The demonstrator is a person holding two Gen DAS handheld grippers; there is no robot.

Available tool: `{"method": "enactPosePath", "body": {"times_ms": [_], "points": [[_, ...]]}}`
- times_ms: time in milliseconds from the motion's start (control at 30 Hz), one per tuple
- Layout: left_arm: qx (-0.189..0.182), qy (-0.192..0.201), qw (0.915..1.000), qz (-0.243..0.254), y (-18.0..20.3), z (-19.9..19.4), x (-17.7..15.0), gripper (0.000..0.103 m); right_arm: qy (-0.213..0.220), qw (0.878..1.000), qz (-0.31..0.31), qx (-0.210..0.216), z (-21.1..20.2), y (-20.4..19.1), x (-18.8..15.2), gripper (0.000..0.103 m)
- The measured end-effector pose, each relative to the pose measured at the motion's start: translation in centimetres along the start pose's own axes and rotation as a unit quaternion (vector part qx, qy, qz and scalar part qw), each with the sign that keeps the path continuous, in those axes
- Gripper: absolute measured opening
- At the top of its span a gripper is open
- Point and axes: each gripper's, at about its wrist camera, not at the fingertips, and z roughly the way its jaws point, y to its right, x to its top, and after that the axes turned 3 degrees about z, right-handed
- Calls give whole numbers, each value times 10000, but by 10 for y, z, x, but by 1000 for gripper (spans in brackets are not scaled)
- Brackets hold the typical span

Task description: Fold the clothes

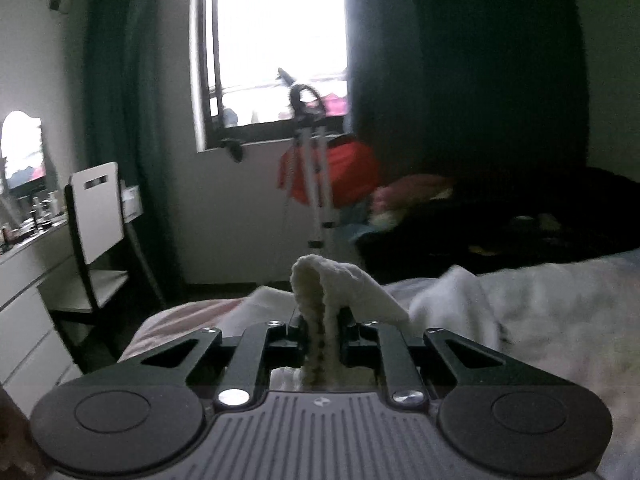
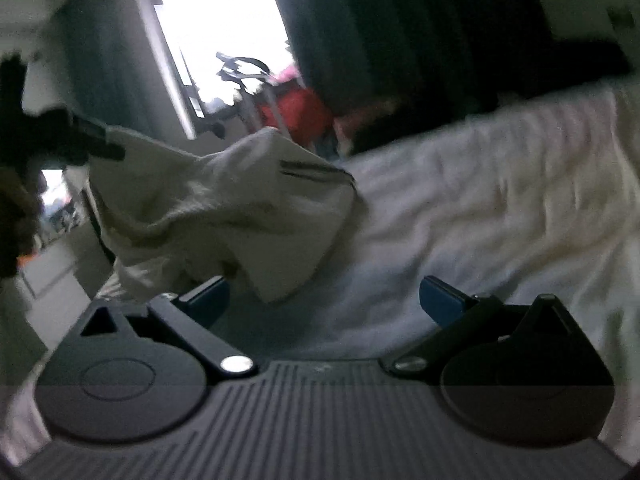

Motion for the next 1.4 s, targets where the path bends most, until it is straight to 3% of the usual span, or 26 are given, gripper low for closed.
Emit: {"method": "enactPosePath", "body": {"times_ms": [167,267,433,567,733,800,867,900,1033,1233,1300,1333,1400], "points": [[-418,280,9980,-375,-1,-94,-24,15,156,9992,-229,288,-22,-10,3,103],[-656,490,9952,-530,-6,-147,-49,15,47,9989,167,429,-37,-3,9,103],[-846,499,9930,-661,-26,-187,-98,14,-439,9908,1127,599,-52,9,8,103],[-743,333,9922,-948,-49,-187,-128,14,-1020,9725,1934,810,-50,20,-3,103],[-863,268,9844,-1510,-83,-183,-140,15,-1871,9421,2609,967,-21,33,-24,103],[-948,263,9796,-1750,-94,-179,-141,15,-2083,9313,2829,963,-10,36,-31,96],[-980,290,9756,-1946,-101,-178,-144,15,-2293,9236,2938,902,1,34,-40,78],[-968,292,9743,-2014,-104,-175,-145,15,-2372,9214,2956,864,5,33,-45,78],[-880,217,9688,-2308,-116,-164,-147,15,-2389,9254,2776,975,19,25,-44,79],[-665,23,9666,-2477,-128,-145,-153,15,-2587,9208,2433,1612,28,-1,-43,77],[-553,-89,9692,-2399,-126,-138,-154,15,-2650,9294,2123,1443,27,-10,-44,67],[-493,-164,9703,-2364,-126,-136,-155,15,-2686,9328,2035,1275,27,-11,-46,56],[-421,-296,9715,-2315,-127,-131,-157,15,-2735,9306,2134,1166,26,-9,-46,52]]}}
